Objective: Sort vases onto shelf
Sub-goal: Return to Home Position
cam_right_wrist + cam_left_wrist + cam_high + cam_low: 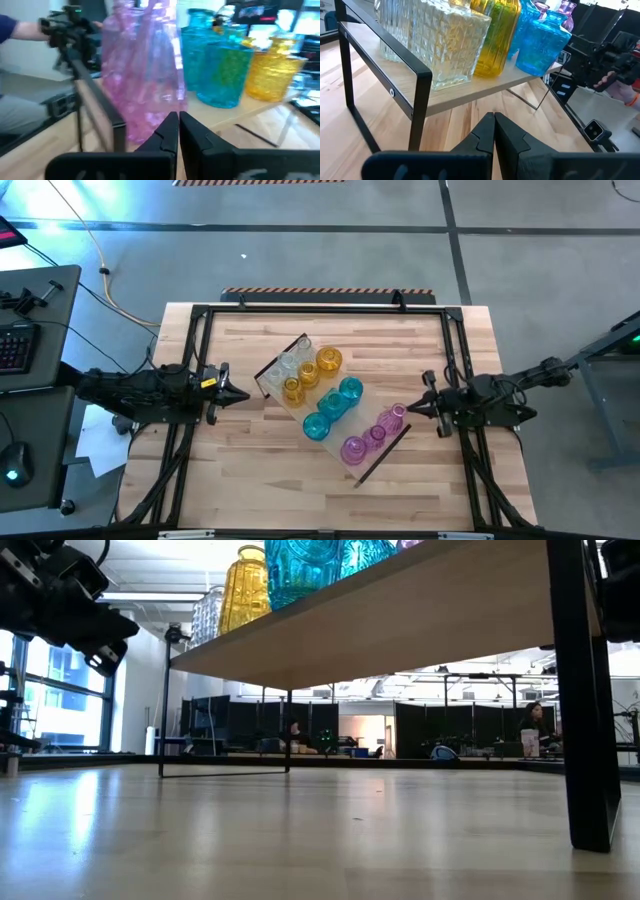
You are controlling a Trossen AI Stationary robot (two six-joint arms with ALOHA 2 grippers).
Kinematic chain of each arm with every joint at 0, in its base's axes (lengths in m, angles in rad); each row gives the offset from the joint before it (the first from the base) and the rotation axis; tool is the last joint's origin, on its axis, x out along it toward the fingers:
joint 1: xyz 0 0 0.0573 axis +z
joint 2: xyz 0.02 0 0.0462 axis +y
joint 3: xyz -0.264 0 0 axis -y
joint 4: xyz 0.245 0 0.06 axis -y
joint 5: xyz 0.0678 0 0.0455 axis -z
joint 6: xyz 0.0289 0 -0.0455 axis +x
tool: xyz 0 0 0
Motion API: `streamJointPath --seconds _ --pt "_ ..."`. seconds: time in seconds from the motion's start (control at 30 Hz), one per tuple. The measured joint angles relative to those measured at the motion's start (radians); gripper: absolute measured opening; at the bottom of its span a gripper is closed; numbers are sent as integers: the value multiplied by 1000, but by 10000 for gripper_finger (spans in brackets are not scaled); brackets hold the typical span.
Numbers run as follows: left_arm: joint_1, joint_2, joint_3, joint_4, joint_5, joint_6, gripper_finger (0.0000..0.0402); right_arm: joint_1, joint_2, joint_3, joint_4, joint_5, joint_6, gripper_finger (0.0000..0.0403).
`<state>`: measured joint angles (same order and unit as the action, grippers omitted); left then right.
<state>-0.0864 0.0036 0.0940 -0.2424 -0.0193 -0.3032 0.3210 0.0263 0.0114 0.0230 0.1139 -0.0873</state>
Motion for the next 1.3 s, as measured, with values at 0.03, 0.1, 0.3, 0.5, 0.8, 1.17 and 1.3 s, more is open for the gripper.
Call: streamJointPath --seconds 0.03,0.1,0.3,0.5,0.8,1.17,1.3 --pt "0 0 0 0 0 0 3 0 0 -1 8 -17 -19 0" --pt "2 0 0 1 0 0 3 0 -1 3 -11 -48 -18 0" --pt "2 0 0 0 0 0 3 0 -1 5 -19 -69 -5 0" --pt "2 0 0 0 0 0 3 0 -1 6 -21 -70 5 0" --pt "2 0 0 0 0 0 3 0 -1 6 -22 -69 15 0" --pt "2 0 0 0 0 0 3 0 -1 6 -22 -68 44 0" --pt "2 0 0 0 0 0 3 0 -1 6 -22 -67 44 0"
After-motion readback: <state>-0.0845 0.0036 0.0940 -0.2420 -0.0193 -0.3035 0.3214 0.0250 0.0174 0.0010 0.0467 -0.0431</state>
